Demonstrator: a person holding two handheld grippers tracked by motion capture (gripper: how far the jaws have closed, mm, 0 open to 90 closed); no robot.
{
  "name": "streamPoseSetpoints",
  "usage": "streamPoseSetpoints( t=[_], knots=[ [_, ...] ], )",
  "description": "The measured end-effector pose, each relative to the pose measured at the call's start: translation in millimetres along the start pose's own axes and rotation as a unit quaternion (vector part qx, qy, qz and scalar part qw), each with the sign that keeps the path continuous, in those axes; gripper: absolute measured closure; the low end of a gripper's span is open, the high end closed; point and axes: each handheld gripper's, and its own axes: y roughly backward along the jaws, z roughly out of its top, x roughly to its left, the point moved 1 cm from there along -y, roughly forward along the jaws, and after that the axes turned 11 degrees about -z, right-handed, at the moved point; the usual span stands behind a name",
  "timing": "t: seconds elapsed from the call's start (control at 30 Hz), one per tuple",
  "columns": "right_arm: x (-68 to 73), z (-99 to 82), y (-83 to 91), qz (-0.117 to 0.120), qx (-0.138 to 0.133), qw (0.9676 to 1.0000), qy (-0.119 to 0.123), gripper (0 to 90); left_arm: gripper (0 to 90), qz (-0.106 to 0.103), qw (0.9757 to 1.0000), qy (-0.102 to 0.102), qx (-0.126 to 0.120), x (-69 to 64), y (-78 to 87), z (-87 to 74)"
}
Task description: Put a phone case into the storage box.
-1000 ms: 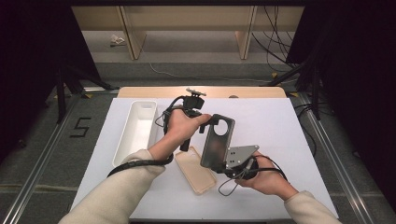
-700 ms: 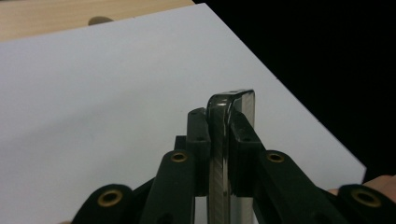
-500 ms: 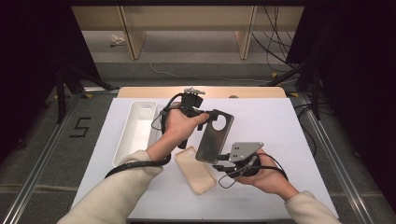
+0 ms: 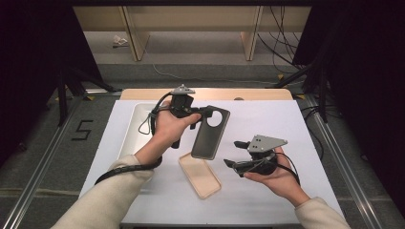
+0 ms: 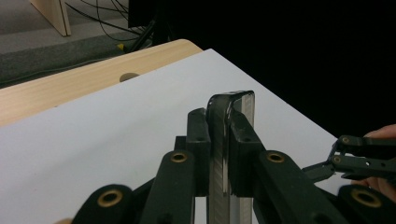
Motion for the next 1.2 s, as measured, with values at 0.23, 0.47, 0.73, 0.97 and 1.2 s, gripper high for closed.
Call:
streamPoseSetpoints(
  t=[0.23, 0.47, 0.73, 0.97, 1.2],
  knots=[
    [-2.1, -1.1, 1.5, -0.009, -0.008, 0.9998, -0.018, 22.3, 80.7, 0.004, 0.9999, 0.001, -0.016, 6.8, 13.6, 0.0],
    [-9.7, -4.1, 7.0, -0.019, -0.018, 0.9988, -0.043, 20.2, 80.7, 0.009, 0.9995, 0.001, -0.031, 12.1, 27.1, 2.3],
    [-18.1, -9.3, 14.0, -0.032, -0.025, 0.9973, -0.062, 19.6, 80.7, 0.018, 0.9989, -0.001, -0.044, 18.2, 40.1, 5.6],
    [-20.2, -12.3, 16.3, -0.040, -0.025, 0.9966, -0.068, 18.5, 80.7, 0.022, 0.9985, -0.008, -0.050, 23.5, 51.4, 7.2],
    [-22.6, -15.1, 19.8, -0.049, -0.028, 0.9953, -0.079, 17.6, 80.7, 0.024, 0.9981, -0.015, -0.055, 31.7, 64.3, 5.3]
  ],
)
